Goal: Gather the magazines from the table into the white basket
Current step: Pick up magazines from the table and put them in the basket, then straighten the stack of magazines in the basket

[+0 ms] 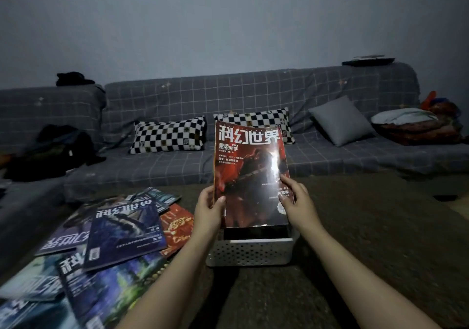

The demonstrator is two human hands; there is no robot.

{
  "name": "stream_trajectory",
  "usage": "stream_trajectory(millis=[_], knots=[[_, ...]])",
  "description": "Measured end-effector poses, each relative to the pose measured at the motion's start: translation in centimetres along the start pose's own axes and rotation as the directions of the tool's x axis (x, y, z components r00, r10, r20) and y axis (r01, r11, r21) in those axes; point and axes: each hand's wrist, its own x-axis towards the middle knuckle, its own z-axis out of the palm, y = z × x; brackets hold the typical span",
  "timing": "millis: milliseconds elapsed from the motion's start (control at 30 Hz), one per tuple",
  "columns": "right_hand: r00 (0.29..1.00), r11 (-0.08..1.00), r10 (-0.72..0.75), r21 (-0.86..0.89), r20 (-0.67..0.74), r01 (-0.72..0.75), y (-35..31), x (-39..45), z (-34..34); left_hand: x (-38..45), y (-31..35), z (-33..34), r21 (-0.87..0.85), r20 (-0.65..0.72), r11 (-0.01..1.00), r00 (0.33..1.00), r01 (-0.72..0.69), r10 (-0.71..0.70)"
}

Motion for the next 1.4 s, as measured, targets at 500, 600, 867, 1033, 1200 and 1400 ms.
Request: stream_trajectory(millis=[500, 600, 867, 1033, 1200, 1400], knots=[[0.995, 0.882, 0.074, -0.460, -0.073, -0.100, 4.7, 1.7, 4.3, 3.6, -5.0, -1.3, 0.474, -0.019, 0.880, 1.000, 0.020, -0.012], [0.997, 0.820, 0.051, -0.567, -0.056, -0.074, 5.2, 1.0, 4.5, 2.9, -5.1, -1.4, 0.543, -0.013, 0.840, 1.000, 0.019, -0.014], [0.995, 0.816, 0.078, -0.569, -0.064, -0.100, 5.6, 0.1, 4.3, 2.1, -4.4, -1.6, 0.512, 0.004, 0.858, 0.999, -0.046, 0.051], [0.992, 0.852, 0.074, -0.511, -0.100, -0.115, 5.8, -0.3, 4.3, 1.6, -4.5, -1.4, 0.569, -0.022, 0.820, 0.995, -0.065, 0.094], [0.995, 0.834, 0.096, -0.542, -0.034, -0.099, 5.7, -0.3, 3.8, 1.7, -4.5, -1.6, 0.517, -0.023, 0.853, 0.995, -0.072, 0.098], [0.996, 0.851, 0.052, -0.518, -0.075, -0.084, 3.7, -1.8, 4.7, 0.4, -3.8, -2.5, 0.382, -0.024, 0.922, 0.996, -0.070, 0.085]])
